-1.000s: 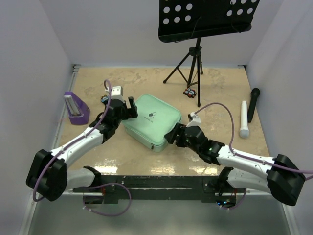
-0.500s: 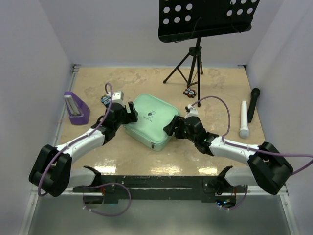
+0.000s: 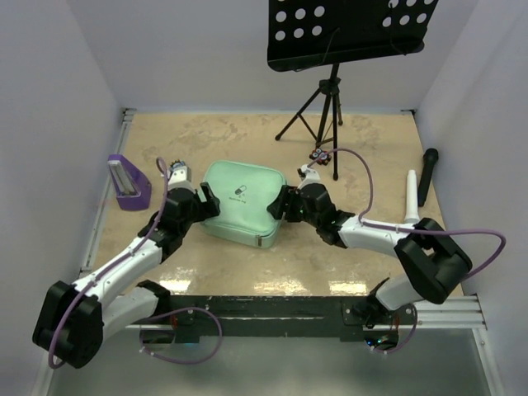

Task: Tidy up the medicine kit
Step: Adjust the medicine box at the center of the board, then zip the medicine box at the center of the board.

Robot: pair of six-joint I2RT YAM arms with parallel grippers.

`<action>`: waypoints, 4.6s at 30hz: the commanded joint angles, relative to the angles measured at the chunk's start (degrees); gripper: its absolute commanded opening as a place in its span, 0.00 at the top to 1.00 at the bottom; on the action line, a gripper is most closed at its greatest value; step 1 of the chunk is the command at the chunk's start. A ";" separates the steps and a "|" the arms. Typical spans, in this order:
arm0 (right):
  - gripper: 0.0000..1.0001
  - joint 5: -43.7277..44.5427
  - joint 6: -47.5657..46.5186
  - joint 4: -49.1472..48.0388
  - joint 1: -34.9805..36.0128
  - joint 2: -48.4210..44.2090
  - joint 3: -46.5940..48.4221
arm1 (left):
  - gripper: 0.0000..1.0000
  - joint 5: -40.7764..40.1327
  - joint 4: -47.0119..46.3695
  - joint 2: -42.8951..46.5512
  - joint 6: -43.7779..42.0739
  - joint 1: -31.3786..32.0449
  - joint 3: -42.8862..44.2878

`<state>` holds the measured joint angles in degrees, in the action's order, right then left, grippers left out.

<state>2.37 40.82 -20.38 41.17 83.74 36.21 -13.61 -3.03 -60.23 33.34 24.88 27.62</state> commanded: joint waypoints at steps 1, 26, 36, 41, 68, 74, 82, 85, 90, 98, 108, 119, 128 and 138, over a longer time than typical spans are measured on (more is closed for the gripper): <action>0.37 -4.92 -2.15 -2.39 1.02 2.12 3.69 | 0.13 1.75 6.62 5.28 4.19 0.96 -1.16; 0.37 0.25 -2.41 5.70 2.07 -19.58 -7.47 | 0.04 4.72 1.10 -2.77 -9.95 14.57 15.44; 0.52 -6.93 -3.55 3.07 2.08 -23.45 -13.35 | 0.13 14.91 -0.93 -20.18 -13.57 15.99 25.03; 0.56 -10.63 -5.22 1.75 3.91 -26.61 -15.64 | 0.18 15.54 -1.89 -24.23 -13.04 16.07 23.98; 0.36 -6.15 -0.30 -14.68 14.12 -14.93 -16.43 | 0.22 9.91 -3.74 -27.57 -11.46 16.07 18.79; 0.37 -6.42 0.49 -17.85 14.12 -9.40 -15.38 | 0.23 9.83 -3.83 -27.93 -11.19 16.07 18.62; 0.39 -5.71 1.19 -20.57 14.03 -7.37 -15.64 | 0.23 9.47 -3.92 -28.01 -11.11 15.99 18.17; 0.40 -6.24 0.67 -22.07 14.03 -5.53 -15.11 | 0.24 9.48 -4.09 -28.10 -10.93 15.99 18.00; 0.41 -6.59 0.75 -24.61 14.03 -2.36 -14.50 | 0.24 9.74 -4.44 -28.19 -10.58 15.99 17.47; 0.42 -6.41 2.51 -30.32 13.85 -2.71 -16.25 | 0.25 9.65 -4.88 -28.10 -10.23 15.99 16.86; 0.39 -5.54 8.92 -44.91 13.59 -0.70 -22.23 | 0.25 8.69 -6.82 -26.43 -8.65 15.90 14.75; 0.41 -6.06 10.24 -52.21 13.50 5.55 -21.97 | 0.26 8.68 -7.34 -26.61 -7.94 15.63 15.19; 0.48 -5.80 10.95 -54.59 13.50 7.75 -21.70 | 0.26 9.12 -8.05 -26.96 -7.24 15.63 14.40; 0.54 -6.06 11.21 -55.82 13.50 9.42 -20.91 | 0.26 8.95 -7.78 -26.96 -7.33 15.72 14.22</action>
<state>-4.49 51.92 -71.72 54.85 93.08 13.80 -3.66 -15.44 -86.15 24.95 40.91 43.86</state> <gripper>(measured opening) 0.470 0.743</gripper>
